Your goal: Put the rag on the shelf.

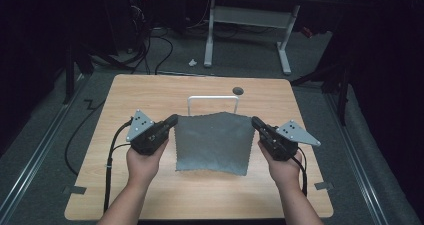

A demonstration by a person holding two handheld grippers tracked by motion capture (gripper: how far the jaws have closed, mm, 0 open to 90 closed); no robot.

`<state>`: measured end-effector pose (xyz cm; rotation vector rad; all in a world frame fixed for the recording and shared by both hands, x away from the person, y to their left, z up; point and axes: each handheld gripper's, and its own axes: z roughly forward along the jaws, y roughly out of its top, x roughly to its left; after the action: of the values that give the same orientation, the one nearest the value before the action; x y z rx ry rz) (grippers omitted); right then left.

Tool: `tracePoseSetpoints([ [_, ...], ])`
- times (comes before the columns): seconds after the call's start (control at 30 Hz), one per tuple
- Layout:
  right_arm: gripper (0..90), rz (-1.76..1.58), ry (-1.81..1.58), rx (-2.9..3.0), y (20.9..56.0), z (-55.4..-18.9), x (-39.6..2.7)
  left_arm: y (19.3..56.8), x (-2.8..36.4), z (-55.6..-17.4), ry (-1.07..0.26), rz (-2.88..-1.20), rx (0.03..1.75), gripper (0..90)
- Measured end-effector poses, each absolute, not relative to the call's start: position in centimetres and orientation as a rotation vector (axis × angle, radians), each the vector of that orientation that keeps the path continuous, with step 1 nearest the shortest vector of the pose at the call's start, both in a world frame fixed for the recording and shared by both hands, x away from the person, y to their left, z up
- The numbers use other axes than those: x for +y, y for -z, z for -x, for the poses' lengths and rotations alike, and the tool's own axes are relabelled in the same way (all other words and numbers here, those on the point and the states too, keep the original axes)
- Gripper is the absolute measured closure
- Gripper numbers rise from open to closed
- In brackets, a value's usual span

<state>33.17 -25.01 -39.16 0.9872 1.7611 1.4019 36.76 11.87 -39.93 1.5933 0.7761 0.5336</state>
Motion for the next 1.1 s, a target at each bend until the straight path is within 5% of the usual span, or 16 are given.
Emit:
tracePoseSetpoints([
  [1.1, 89.7, -0.955, -1.389, 1.652, 31.1, -39.0, -24.3, 31.5, 11.2, -43.1, -0.711, -1.591, 0.747, 89.5],
])
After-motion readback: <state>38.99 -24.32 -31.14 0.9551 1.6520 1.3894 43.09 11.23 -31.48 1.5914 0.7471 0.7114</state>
